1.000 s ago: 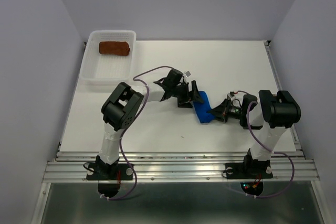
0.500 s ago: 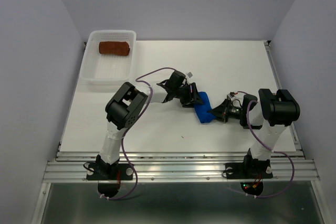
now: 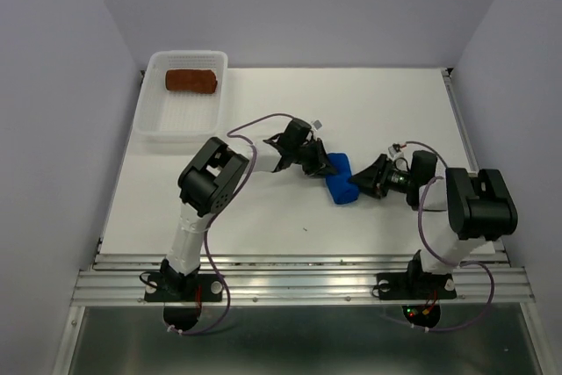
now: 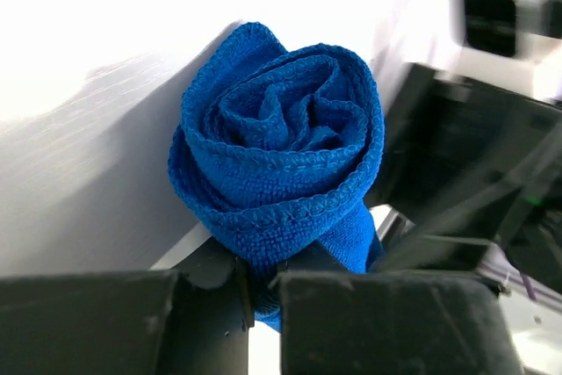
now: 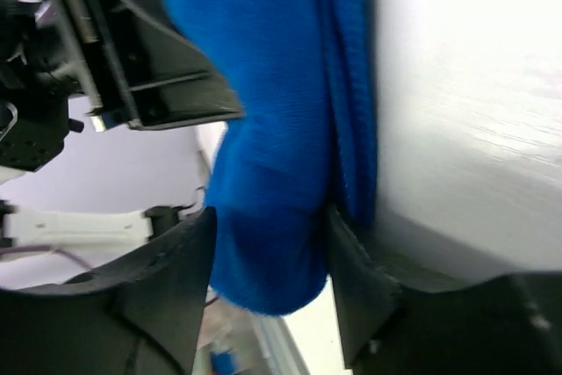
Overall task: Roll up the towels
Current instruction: Place the rolled towel into the container
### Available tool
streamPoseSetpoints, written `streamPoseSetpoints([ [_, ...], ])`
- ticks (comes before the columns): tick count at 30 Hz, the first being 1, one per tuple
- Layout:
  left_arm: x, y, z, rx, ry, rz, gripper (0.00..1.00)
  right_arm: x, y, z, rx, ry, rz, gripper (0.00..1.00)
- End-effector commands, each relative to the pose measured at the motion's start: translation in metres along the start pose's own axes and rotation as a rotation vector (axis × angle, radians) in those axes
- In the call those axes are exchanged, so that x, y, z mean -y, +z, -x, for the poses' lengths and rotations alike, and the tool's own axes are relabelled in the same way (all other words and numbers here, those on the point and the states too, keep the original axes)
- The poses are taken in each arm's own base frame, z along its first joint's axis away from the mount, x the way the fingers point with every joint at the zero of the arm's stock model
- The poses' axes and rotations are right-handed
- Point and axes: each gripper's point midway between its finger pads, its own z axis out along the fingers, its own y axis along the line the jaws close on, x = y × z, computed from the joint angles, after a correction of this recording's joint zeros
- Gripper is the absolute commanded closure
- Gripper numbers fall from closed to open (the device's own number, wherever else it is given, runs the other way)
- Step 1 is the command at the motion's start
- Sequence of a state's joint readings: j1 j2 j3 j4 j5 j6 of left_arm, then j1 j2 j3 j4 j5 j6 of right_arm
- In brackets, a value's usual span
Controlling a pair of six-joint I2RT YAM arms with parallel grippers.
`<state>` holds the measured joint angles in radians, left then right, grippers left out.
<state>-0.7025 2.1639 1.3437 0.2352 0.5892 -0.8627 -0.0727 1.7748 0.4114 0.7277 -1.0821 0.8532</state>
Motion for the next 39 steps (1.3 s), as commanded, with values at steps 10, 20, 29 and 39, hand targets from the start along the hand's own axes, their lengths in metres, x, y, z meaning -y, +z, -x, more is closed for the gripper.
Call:
streamPoseSetpoints([
  [10,0.023,-0.074,0.062,0.285,0.031,-0.022,1.0,-0.092,-0.047,0.067,0.326,-0.505,-0.204,0.08],
  [20,0.059,-0.158,0.125,0.532,0.107,-0.105,1.0,-0.148,-0.063,0.095,0.46,-0.563,-0.171,0.0],
  [29,0.06,-0.265,0.187,0.792,0.193,-0.088,1.0,-0.155,-0.062,0.105,0.48,-0.558,-0.166,0.0],
  [39,0.015,-0.363,0.25,1.017,0.208,0.003,1.0,-0.153,-0.054,0.117,0.461,-0.545,-0.163,0.0],
])
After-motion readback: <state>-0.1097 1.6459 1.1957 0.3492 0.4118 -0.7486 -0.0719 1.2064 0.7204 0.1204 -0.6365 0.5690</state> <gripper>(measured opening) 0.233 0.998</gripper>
